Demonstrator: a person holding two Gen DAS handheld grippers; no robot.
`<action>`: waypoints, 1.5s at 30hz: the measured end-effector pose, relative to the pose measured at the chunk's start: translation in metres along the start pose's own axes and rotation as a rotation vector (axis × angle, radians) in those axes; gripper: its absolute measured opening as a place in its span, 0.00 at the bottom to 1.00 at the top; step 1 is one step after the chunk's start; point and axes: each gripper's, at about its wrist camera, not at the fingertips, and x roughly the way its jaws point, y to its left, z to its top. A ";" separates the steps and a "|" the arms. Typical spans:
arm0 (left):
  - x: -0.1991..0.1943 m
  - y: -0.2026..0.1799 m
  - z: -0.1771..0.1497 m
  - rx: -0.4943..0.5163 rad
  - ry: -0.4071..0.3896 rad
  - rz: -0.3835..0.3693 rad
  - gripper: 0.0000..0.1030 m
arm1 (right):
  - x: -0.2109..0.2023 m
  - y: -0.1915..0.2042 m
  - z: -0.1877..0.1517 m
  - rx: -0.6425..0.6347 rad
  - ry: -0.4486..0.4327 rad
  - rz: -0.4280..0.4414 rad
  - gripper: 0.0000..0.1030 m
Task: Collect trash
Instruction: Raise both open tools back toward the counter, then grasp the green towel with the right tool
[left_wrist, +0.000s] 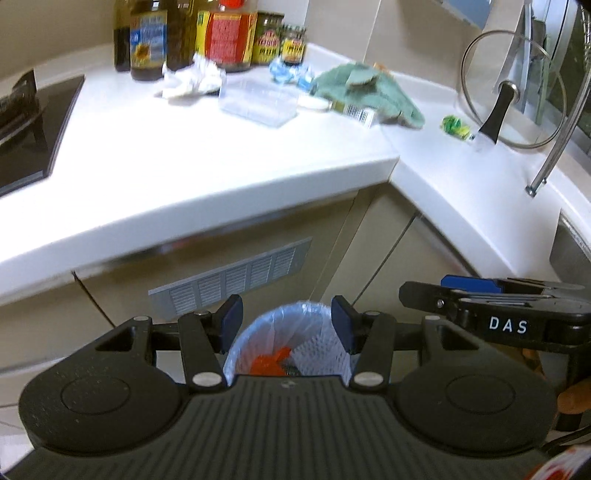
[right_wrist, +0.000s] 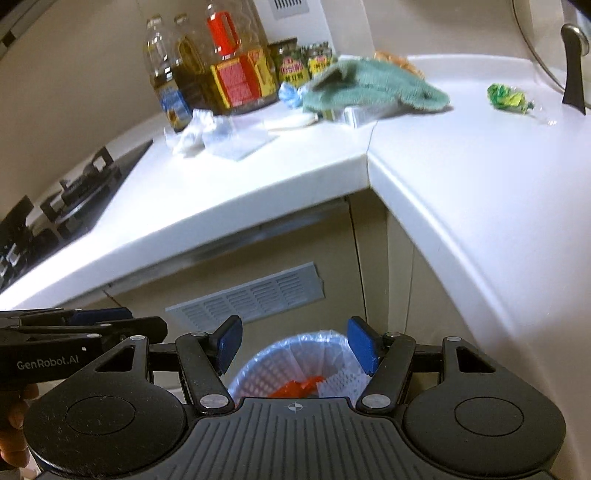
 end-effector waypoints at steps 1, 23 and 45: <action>-0.002 0.000 0.003 0.003 -0.010 -0.002 0.47 | -0.002 0.000 0.002 0.003 -0.008 0.000 0.62; -0.017 0.049 0.085 0.016 -0.171 0.069 0.48 | -0.036 -0.038 0.079 0.059 -0.231 -0.089 0.72; 0.010 0.114 0.151 -0.015 -0.211 0.149 0.50 | 0.015 -0.069 0.171 0.069 -0.293 -0.092 0.76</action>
